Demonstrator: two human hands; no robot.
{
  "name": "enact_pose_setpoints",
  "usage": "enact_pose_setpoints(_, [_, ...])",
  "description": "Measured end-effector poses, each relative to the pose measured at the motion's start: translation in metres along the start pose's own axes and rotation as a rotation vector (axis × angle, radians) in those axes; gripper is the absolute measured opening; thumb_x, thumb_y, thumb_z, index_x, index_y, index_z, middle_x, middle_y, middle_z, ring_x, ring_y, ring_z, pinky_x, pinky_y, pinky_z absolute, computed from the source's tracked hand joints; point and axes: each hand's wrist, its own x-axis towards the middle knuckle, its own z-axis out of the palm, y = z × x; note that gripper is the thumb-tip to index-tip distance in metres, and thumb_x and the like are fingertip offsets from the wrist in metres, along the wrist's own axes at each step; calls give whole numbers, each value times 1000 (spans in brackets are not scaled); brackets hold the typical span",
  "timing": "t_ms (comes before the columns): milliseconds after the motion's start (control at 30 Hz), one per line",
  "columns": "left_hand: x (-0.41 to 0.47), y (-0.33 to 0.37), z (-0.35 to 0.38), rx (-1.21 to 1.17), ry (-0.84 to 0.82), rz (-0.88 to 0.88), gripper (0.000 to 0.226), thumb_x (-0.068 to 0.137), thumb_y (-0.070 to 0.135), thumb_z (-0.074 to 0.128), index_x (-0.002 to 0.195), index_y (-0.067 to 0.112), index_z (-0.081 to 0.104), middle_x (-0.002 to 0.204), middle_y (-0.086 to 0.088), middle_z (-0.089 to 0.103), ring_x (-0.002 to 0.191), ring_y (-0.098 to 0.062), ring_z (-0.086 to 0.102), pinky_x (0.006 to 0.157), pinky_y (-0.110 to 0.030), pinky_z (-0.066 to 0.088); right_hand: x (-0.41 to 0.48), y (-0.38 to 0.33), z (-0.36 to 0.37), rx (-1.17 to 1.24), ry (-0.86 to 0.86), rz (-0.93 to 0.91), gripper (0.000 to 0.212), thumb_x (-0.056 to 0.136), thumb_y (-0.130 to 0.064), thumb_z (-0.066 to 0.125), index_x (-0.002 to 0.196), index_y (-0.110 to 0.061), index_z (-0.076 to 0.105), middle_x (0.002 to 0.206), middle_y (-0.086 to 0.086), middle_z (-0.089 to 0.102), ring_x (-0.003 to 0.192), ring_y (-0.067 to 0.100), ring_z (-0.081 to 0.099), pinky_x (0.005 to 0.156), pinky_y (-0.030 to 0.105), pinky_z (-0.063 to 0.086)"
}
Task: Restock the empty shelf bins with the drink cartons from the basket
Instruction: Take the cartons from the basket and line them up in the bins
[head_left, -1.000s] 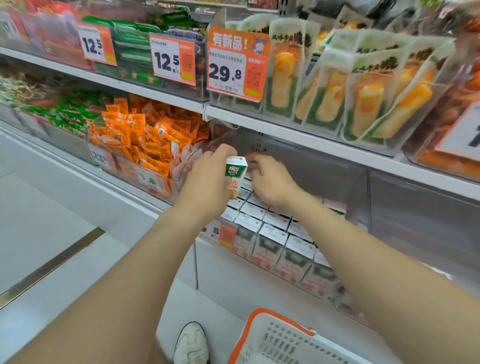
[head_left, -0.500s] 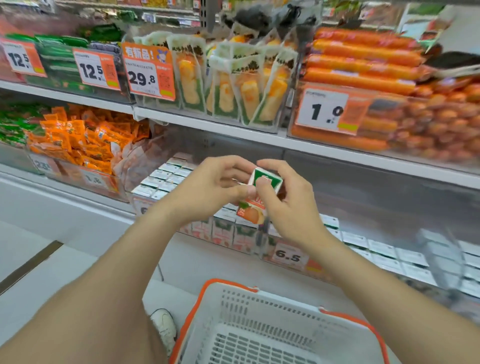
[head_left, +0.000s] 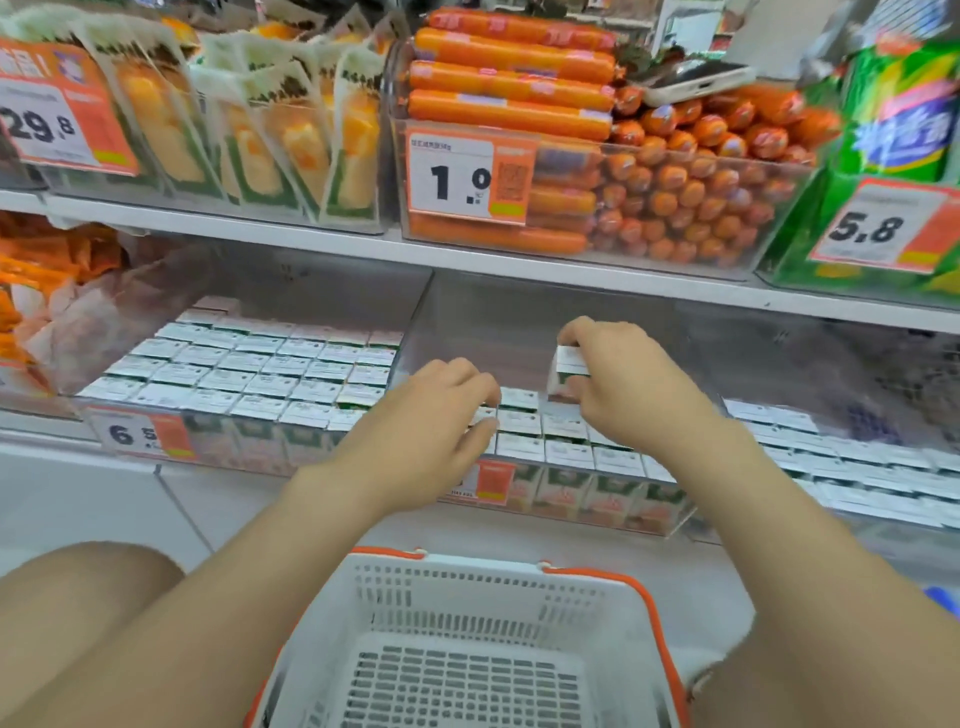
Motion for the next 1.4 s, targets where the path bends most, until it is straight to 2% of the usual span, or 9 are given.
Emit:
enact_pose_setpoints(267, [-2, 5, 27, 92, -185, -25, 56, 104, 67, 38, 146, 32, 50, 139, 6, 49, 129, -20, 46, 105, -41, 43, 23, 23, 37, 239, -253, 51, 40, 101, -21, 65, 140, -16, 62, 138, 8, 63, 134, 29, 52, 105, 39, 47])
enact_pose_setpoints(467, [-6, 1, 29, 81, -89, 7, 43, 104, 57, 47, 137, 31, 56, 132, 9, 55, 122, -18, 50, 100, -39, 44, 17, 23, 39, 272, -384, 88, 34, 101, -12, 48, 132, -12, 63, 110, -3, 64, 112, 28, 52, 92, 29, 39])
enact_pose_setpoints(600, [-20, 13, 24, 43, 96, 51, 13, 94, 34, 66, 104, 29, 58, 99, 10, 57, 96, -18, 52, 81, -36, 44, -6, -3, 27, 194, -60, 24, 41, 89, -8, 51, 128, -6, 63, 123, 13, 66, 116, 34, 60, 98, 44, 53])
enact_pose_setpoints(667, [-30, 19, 20, 6, 89, -18, 19, 87, 31, 69, 87, 33, 50, 79, 14, 56, 81, -17, 55, 68, -37, 47, -28, -29, 13, 332, 120, -56, 33, 81, -7, 52, 105, -16, 73, 99, 3, 72, 96, 25, 65, 86, 38, 55])
enact_pose_setpoints(800, [-59, 13, 34, 26, -348, -146, 21, 86, 39, 72, 82, 34, 53, 75, 14, 55, 75, -10, 54, 68, -37, 54, -75, -74, 18, 279, -154, -237, 18, 75, -17, 49, 67, -19, 65, 61, -2, 62, 64, 24, 59, 57, 36, 54])
enact_pose_setpoints(900, [-90, 4, 66, 42, -784, -214, 16, 93, 42, 70, 103, 32, 63, 99, 8, 61, 96, -17, 60, 86, -41, 55, -110, -94, 57, 112, -505, -360, 27, 88, -14, 52, 63, -24, 47, 66, 1, 49, 60, 16, 46, 51, 30, 38])
enact_pose_setpoints(1000, [-119, -4, 109, 95, -1063, -256, 30, 98, 35, 70, 122, 18, 67, 127, -5, 65, 112, -25, 63, 87, -34, 50, -141, -109, 108, -12, -689, -422, 14, 94, -17, 54, 80, -21, 57, 83, 4, 51, 73, 26, 56, 62, 33, 47])
enact_pose_setpoints(1267, [-191, -41, 213, 188, -1232, -336, 19, 101, 11, 61, 83, 12, 54, 86, -4, 55, 75, -21, 57, 79, -36, 52, -176, -129, 207, -42, -854, -451, 24, 93, -12, 53, 71, -18, 46, 75, 2, 47, 67, 26, 54, 57, 29, 40])
enact_pose_setpoints(1400, [-214, -51, 255, 174, -1278, -341, 29, 103, 4, 56, 132, 5, 57, 128, -12, 63, 113, -30, 65, 96, -38, 55, -180, -130, 240, -47, -949, -472, 26, 94, -9, 54, 71, -18, 47, 74, 0, 46, 61, 19, 49, 55, 28, 38])
